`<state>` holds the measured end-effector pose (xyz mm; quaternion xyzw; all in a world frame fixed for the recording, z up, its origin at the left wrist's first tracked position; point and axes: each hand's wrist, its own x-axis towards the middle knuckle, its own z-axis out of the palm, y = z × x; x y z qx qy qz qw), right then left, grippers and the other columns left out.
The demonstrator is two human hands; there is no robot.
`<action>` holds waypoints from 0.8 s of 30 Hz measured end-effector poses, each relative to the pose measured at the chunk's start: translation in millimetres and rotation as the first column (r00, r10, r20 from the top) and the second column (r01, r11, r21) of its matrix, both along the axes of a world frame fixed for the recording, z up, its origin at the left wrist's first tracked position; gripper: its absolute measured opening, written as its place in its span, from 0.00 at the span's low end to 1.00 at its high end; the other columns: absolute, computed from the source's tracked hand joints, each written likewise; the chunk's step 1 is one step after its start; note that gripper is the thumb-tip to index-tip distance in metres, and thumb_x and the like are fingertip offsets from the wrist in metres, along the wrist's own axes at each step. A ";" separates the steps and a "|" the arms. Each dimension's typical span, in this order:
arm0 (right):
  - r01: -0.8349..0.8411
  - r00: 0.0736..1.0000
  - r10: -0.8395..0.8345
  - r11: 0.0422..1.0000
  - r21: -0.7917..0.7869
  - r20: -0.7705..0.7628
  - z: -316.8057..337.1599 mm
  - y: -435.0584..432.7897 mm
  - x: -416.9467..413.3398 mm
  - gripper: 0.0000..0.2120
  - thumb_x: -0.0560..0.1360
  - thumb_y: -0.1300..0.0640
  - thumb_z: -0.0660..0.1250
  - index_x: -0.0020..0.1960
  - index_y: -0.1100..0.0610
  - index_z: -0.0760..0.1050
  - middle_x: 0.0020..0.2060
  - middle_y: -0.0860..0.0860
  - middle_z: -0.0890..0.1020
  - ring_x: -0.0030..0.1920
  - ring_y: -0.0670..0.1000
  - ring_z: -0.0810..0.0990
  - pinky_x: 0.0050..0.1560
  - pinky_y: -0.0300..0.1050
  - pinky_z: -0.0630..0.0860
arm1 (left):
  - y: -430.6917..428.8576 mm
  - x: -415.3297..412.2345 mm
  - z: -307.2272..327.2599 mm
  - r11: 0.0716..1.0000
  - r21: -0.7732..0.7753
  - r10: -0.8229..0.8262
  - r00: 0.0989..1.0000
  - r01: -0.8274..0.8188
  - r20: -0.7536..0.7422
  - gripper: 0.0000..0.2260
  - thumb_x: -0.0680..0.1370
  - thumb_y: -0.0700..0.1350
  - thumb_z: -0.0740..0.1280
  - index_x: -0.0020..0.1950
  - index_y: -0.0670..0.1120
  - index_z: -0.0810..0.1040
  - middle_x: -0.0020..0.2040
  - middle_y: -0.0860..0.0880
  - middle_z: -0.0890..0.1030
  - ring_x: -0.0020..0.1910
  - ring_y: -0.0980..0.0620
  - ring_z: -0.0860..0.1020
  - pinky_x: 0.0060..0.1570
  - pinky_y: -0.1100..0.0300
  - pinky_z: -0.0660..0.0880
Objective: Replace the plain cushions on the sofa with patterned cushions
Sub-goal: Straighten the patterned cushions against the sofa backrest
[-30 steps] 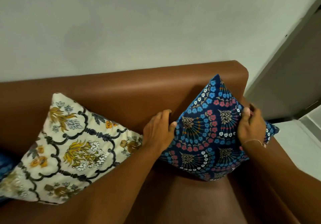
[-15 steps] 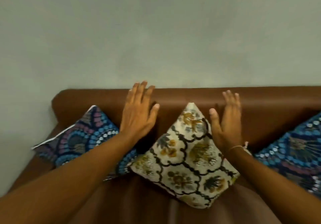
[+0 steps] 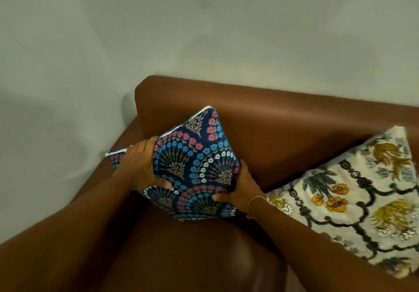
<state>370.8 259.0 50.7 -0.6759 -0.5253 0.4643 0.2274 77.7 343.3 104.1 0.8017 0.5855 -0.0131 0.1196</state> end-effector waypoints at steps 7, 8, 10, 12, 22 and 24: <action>0.106 0.923 -0.270 0.864 0.492 0.275 13.3 30.7 -34.8 0.13 0.74 0.49 0.68 0.52 0.49 0.65 0.44 0.53 0.82 0.46 0.61 0.80 0.37 0.55 0.76 | 6.9 -30.0 -9.4 0.982 0.104 0.118 0.947 -0.155 0.300 0.52 0.54 0.75 0.72 0.68 0.43 0.72 0.63 0.39 0.77 0.63 0.37 0.75 0.62 0.40 0.73; 0.085 0.928 -0.253 0.858 0.506 0.274 16.9 35.7 -39.7 0.12 0.75 0.49 0.68 0.53 0.49 0.66 0.45 0.52 0.82 0.46 0.60 0.80 0.38 0.57 0.76 | 7.2 -37.3 -10.6 0.981 0.071 0.146 0.931 -0.179 0.335 0.51 0.54 0.73 0.75 0.69 0.45 0.72 0.64 0.41 0.77 0.64 0.39 0.76 0.62 0.40 0.75; 0.037 0.937 -0.192 0.885 0.463 0.293 14.1 39.1 -43.2 0.13 0.76 0.50 0.67 0.55 0.52 0.67 0.47 0.53 0.82 0.47 0.60 0.80 0.41 0.58 0.77 | 4.7 -40.9 -16.4 0.977 0.032 0.186 0.915 -0.211 0.357 0.50 0.54 0.68 0.80 0.70 0.49 0.70 0.66 0.44 0.77 0.65 0.41 0.76 0.61 0.39 0.76; 0.013 0.944 -0.142 0.917 0.398 0.297 6.1 37.6 -41.5 0.15 0.76 0.50 0.67 0.57 0.55 0.67 0.51 0.54 0.81 0.50 0.61 0.80 0.43 0.56 0.76 | 3.3 -34.3 -23.0 0.971 0.081 0.184 0.916 -0.227 0.357 0.50 0.54 0.64 0.82 0.71 0.50 0.68 0.67 0.43 0.77 0.65 0.40 0.75 0.63 0.37 0.74; -0.103 0.962 -0.055 0.836 0.539 0.269 42.7 1.0 30.7 0.31 0.77 0.43 0.64 0.74 0.56 0.61 0.72 0.53 0.69 0.74 0.53 0.63 0.76 0.52 0.55 | -29.1 -2.1 -26.8 0.904 0.394 0.108 0.980 -0.168 0.169 0.47 0.69 0.59 0.70 0.80 0.43 0.49 0.80 0.36 0.54 0.79 0.36 0.50 0.77 0.37 0.50; -0.118 0.938 -0.143 0.726 0.677 0.317 68.1 -8.6 83.1 0.28 0.77 0.46 0.65 0.73 0.57 0.64 0.71 0.55 0.70 0.74 0.55 0.63 0.77 0.53 0.54 | -47.7 29.6 -21.0 0.859 0.505 -0.016 0.981 -0.085 0.193 0.42 0.70 0.58 0.63 0.80 0.42 0.53 0.81 0.38 0.53 0.80 0.39 0.48 0.78 0.39 0.48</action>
